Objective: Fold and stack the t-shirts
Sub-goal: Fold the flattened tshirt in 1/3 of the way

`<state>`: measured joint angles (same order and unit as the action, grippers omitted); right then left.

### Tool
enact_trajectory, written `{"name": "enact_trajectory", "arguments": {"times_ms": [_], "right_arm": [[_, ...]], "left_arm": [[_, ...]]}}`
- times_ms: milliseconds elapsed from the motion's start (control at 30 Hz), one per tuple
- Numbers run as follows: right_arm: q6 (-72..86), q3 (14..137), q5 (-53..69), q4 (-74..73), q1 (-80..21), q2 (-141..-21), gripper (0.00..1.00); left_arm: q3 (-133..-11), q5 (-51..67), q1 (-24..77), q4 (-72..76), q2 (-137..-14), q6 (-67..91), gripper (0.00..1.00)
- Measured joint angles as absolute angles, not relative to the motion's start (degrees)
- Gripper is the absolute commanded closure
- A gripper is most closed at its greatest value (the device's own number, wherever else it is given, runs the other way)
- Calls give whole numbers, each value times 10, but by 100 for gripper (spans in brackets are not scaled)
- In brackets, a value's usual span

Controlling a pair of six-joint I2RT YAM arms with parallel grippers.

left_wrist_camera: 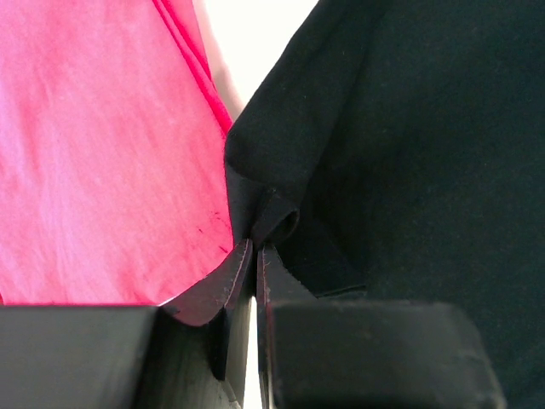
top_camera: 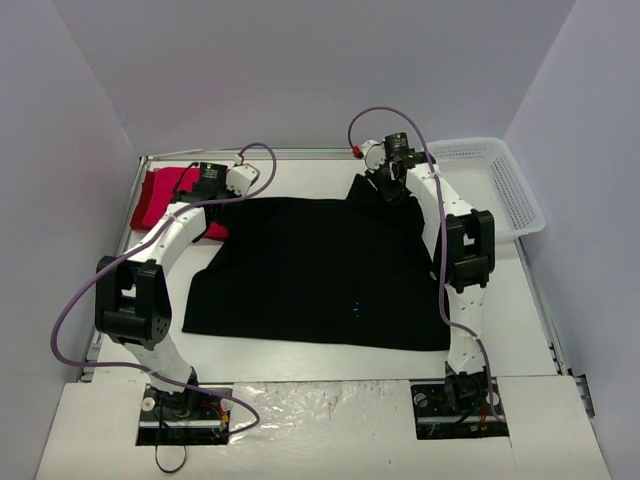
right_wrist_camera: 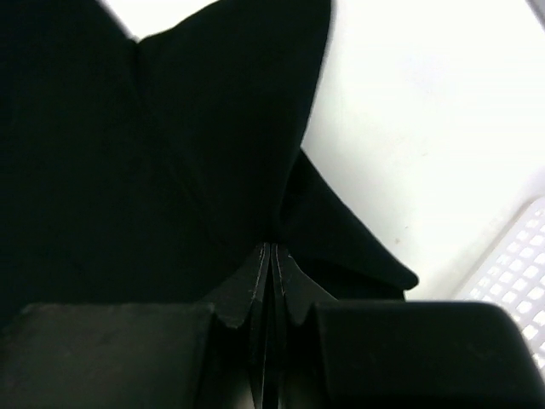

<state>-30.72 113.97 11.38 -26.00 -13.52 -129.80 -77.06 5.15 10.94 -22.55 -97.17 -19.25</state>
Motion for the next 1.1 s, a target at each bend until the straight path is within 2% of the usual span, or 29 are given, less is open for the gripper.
{"name": "enact_trajectory", "arguments": {"times_ms": [500, 867, 900, 967, 1033, 1100], "right_arm": [[-318, 953, 114, -258, -178, -1193, 100], [-317, 870, 114, -258, -244, -1163, 100], [-317, 867, 114, -259, -248, -1163, 97], [-315, 864, 114, -259, -251, -1163, 84], [-315, 863, 114, -259, -251, -1162, 83], [-314, 861, 114, -260, -251, -1157, 75]], "left_arm": [[-758, 58, 112, -223, -967, -192, 98], [-752, 59, 112, -221, -961, -192, 98], [-752, 60, 112, -221, -961, -192, 98], [-752, 61, 113, -221, -961, -192, 98], [-752, 62, 113, -221, -961, -192, 98], [-751, 62, 113, -221, -961, -192, 98]]}}
